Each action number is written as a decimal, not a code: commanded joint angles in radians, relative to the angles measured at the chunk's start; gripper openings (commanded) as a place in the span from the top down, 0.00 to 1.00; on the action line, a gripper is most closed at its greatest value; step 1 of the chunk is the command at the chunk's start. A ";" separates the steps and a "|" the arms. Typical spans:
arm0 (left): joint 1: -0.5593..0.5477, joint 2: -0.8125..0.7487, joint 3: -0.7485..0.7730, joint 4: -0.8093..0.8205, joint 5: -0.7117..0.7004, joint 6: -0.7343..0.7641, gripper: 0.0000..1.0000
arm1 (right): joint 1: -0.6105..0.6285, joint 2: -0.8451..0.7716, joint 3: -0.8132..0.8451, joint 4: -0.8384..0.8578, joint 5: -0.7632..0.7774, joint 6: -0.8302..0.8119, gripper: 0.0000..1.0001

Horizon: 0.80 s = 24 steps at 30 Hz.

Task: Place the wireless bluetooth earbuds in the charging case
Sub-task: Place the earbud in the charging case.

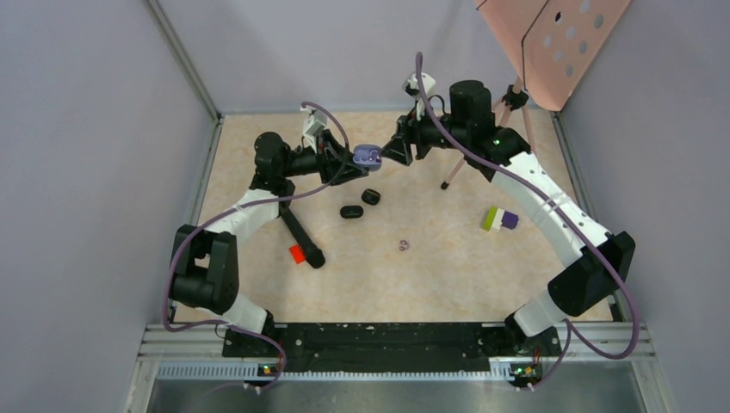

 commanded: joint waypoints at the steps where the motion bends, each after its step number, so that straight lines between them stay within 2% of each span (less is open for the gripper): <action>1: 0.002 -0.014 0.031 0.063 0.012 -0.002 1.00 | -0.004 -0.030 0.030 0.002 -0.011 -0.070 0.44; 6: 0.002 -0.019 0.026 0.065 0.016 -0.001 1.00 | -0.006 -0.028 0.025 0.005 0.005 -0.082 0.47; 24: 0.000 -0.026 0.026 0.082 0.027 -0.018 1.00 | -0.005 0.016 -0.007 0.027 -0.049 -0.044 0.46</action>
